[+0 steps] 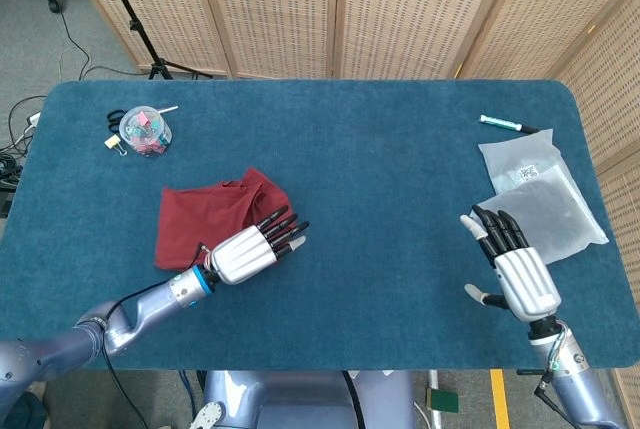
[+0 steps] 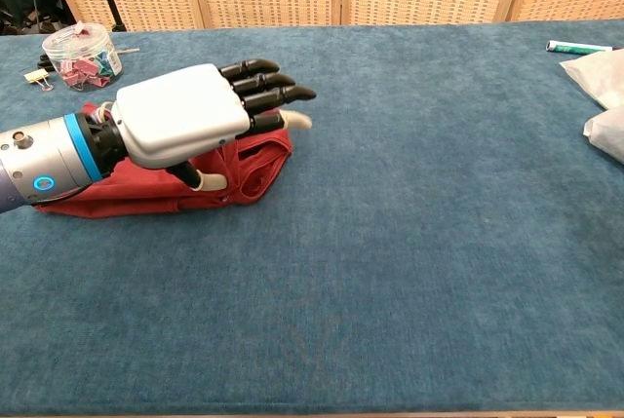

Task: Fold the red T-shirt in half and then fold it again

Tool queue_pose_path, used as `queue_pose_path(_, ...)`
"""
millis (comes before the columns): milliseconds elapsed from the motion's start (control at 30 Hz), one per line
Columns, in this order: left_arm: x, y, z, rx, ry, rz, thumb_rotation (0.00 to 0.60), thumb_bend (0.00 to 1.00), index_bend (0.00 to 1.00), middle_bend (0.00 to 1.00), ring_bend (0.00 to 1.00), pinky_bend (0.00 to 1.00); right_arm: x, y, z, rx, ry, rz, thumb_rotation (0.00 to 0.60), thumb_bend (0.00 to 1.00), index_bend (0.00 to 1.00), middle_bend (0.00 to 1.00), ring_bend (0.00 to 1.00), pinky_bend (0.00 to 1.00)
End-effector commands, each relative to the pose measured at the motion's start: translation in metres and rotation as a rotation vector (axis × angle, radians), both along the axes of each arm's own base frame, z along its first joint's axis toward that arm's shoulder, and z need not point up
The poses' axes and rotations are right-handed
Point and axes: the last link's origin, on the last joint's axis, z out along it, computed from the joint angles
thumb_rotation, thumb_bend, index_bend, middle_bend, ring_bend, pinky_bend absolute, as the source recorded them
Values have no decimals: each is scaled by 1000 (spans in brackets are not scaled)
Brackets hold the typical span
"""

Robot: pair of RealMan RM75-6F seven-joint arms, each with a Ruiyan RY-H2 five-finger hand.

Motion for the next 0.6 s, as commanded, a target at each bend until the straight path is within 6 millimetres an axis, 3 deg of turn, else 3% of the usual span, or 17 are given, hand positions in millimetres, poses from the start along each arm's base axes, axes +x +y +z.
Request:
queue_pose_path(33, 6, 2, 4, -2, -95, 8, 600, 44, 0, 0, 0, 0, 0, 0, 0, 1, -1, 0, 600, 0, 0, 0, 0, 0)
queue_pose_path(333, 15, 10, 28, -21, -330, 122, 600, 26, 0, 0, 0, 0, 0, 1, 1, 1, -2, 0, 600, 0, 0, 0, 0, 0)
queue_pose_path(400, 7, 13, 45, -26, -372, 175, 600, 25, 0, 0, 0, 0, 0, 1, 1, 0, -3, 1, 600, 0, 0, 0, 0, 0)
queue_pose_path(600, -20, 12, 63, -18, -314, 242, 600, 24, 0, 0, 0, 0, 0, 1, 2, 1, -4, -1, 600, 0, 0, 0, 0, 0)
